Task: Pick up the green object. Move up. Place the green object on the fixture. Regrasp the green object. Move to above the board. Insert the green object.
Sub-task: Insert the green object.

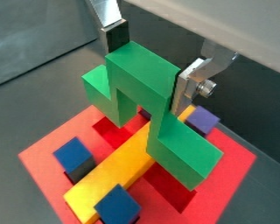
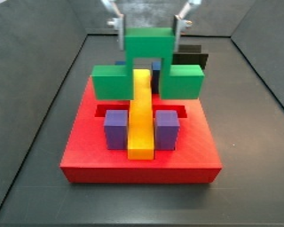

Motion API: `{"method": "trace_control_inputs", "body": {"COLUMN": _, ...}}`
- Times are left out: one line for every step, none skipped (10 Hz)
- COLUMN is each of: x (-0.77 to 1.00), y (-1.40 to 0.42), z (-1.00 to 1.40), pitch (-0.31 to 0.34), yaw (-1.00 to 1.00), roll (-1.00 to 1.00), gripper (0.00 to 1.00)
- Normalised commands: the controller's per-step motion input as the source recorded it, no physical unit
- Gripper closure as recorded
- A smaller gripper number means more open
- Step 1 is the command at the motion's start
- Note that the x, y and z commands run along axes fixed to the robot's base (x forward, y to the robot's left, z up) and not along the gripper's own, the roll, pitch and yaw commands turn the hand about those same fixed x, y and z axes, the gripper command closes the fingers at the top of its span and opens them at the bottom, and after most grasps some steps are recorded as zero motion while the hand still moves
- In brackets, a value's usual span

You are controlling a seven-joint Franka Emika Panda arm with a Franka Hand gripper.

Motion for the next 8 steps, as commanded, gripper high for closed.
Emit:
{"method": "trace_control_inputs", "body": {"x": -0.32, "y": 0.00, "z": 0.00, "pitch": -0.249, "yaw": -0.11, "roll": -0.12, "gripper": 1.00}}
{"method": "trace_control_inputs", "body": {"x": -0.12, "y": 0.00, "z": -0.10, "pitch": -0.073, "yaw": 0.00, "roll": 0.00, "gripper": 1.00}}
{"method": "trace_control_inputs", "body": {"x": -0.01, "y": 0.00, "z": -0.18, "pitch": 0.000, "yaw": 0.00, "roll": 0.05, "gripper": 1.00}}
{"method": "trace_control_inputs", "body": {"x": 0.02, "y": 0.00, "z": -0.34, "pitch": 0.001, "yaw": 0.13, "roll": 0.23, "gripper": 1.00}}
{"method": "trace_control_inputs", "body": {"x": 0.14, "y": 0.05, "z": -0.29, "pitch": 0.031, "yaw": 0.23, "roll": 0.29, "gripper": 1.00}}
{"method": "trace_control_inputs", "body": {"x": 0.18, "y": 0.02, "z": -0.23, "pitch": 0.047, "yaw": 0.24, "roll": 0.29, "gripper": 1.00}}
{"method": "trace_control_inputs", "body": {"x": 0.12, "y": 0.00, "z": -0.07, "pitch": 0.059, "yaw": 0.18, "roll": 0.16, "gripper": 1.00}}
{"method": "trace_control_inputs", "body": {"x": 0.11, "y": 0.00, "z": -0.02, "pitch": 0.034, "yaw": 0.14, "roll": 0.10, "gripper": 1.00}}
